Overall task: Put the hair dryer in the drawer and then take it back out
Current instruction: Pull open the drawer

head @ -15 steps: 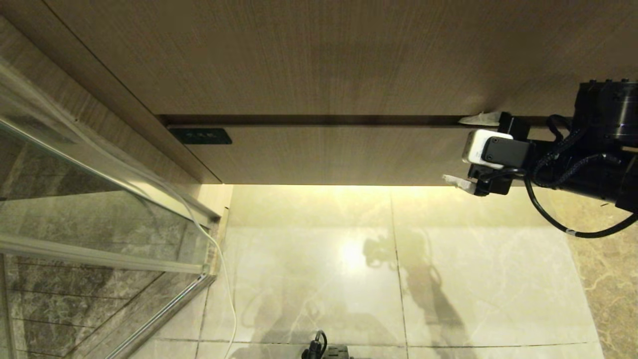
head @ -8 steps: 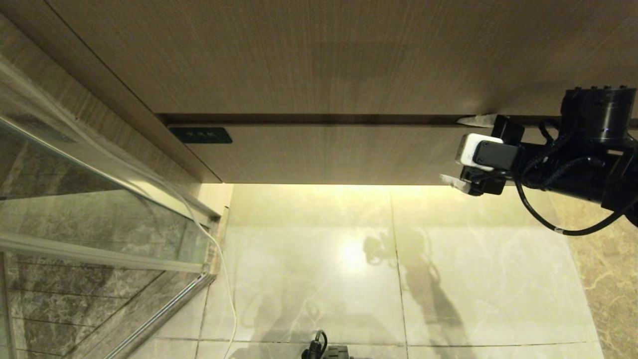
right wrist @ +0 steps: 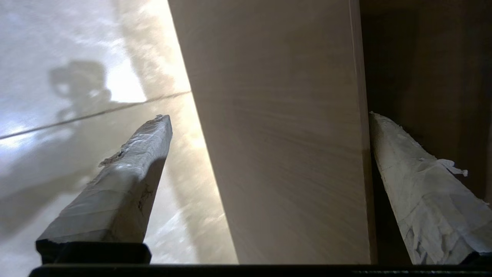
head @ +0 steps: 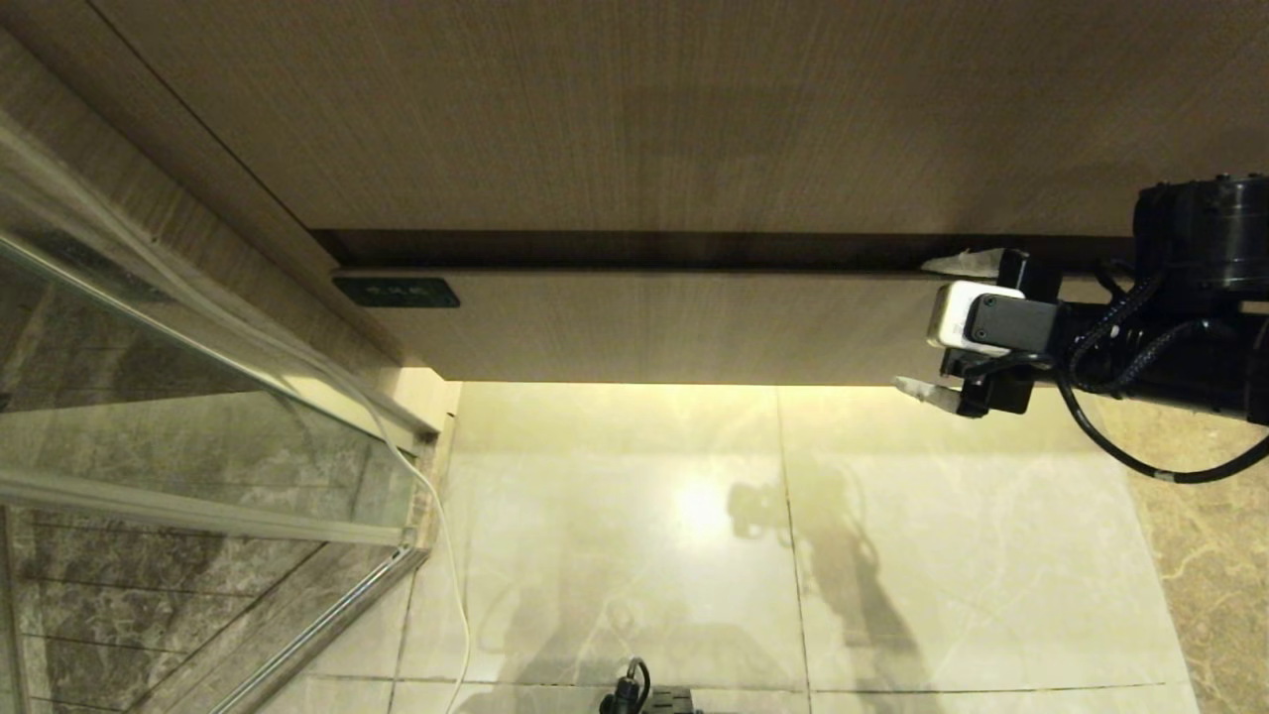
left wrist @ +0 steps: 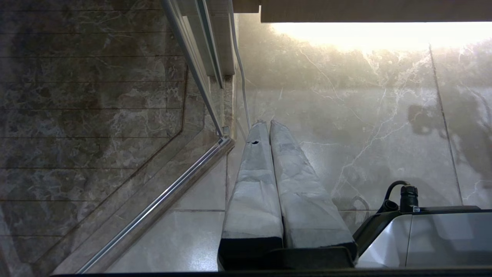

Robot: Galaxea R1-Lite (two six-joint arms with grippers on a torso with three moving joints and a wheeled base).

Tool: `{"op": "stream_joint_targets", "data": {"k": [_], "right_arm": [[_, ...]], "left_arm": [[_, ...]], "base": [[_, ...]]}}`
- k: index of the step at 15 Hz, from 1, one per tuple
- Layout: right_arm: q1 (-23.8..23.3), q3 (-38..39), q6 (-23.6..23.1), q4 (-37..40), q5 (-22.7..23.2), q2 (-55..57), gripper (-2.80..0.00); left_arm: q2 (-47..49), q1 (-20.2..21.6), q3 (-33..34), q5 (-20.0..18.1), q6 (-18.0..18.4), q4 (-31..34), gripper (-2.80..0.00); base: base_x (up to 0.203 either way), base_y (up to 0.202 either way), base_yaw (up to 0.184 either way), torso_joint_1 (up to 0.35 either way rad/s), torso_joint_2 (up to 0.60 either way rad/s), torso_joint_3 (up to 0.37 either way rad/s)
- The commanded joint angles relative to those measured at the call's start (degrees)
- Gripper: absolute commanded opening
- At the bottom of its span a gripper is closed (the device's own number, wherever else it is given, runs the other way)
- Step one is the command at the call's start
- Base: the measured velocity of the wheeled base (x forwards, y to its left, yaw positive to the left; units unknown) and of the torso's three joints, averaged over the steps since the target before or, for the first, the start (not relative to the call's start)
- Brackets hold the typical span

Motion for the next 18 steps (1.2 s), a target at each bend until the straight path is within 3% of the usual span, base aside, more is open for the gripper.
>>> {"op": "stream_joint_targets", "data": {"k": [1, 6, 10, 14, 18], "right_arm": [[-0.58, 0.46, -0.27, 2.5, -0.07, -0.78, 0.0], [-0.58, 1.87, 1.92, 6.0, -2.78, -2.63, 0.0], [-0.83, 3.75, 5.05, 14.53, -2.72, -5.54, 0.0], [-4.03, 9.61, 6.52, 21.11, -2.52, -14.95, 0.0], [-6.46, 13.82, 16.09, 24.73, -2.28, -25.46, 0.0]], "left_arm": [[-0.02, 0.03, 0.0, 0.01, -0.04, -0.01, -2.8], [-0.02, 0.03, 0.02, 0.01, -0.04, -0.01, -2.8], [-0.02, 0.03, 0.0, 0.01, 0.03, -0.01, -2.8], [-0.02, 0.03, 0.04, 0.01, -0.04, -0.01, -2.8], [-0.02, 0.03, 0.01, 0.01, -0.04, -0.01, -2.8]], "base": [[0.0, 0.0, 0.0, 0.0, 0.0, 0.0], [0.0, 0.0, 0.0, 0.0, 0.0, 0.0], [0.0, 0.0, 0.0, 0.0, 0.0, 0.0], [0.0, 0.0, 0.0, 0.0, 0.0, 0.0], [0.0, 0.0, 0.0, 0.0, 0.0, 0.0]]}}
